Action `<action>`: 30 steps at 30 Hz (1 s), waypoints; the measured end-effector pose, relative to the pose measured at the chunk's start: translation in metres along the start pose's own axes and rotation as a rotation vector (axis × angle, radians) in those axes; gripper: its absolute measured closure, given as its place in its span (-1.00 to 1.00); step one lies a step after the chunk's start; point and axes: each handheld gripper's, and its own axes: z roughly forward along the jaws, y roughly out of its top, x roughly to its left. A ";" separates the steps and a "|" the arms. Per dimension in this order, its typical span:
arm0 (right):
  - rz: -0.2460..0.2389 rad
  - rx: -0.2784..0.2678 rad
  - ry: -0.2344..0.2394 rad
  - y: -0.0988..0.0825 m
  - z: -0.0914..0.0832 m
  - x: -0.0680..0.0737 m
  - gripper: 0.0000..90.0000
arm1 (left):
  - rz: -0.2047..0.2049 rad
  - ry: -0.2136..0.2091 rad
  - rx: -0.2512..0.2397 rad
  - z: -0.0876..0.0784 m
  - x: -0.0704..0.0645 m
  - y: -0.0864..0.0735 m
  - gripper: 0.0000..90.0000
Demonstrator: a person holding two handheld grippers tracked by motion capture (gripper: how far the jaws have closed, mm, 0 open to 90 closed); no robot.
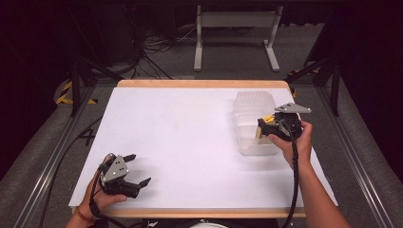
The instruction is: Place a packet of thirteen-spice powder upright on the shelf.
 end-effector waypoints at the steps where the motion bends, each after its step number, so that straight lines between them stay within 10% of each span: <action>1: -0.001 0.001 0.000 0.000 0.000 0.001 -0.29 | 0.000 -0.001 0.000 0.000 0.000 0.000 -0.88; 30: -0.037 0.024 -0.007 -0.011 -0.013 0.001 -0.40 | -0.004 0.002 -0.001 0.001 0.000 0.001 -0.89</action>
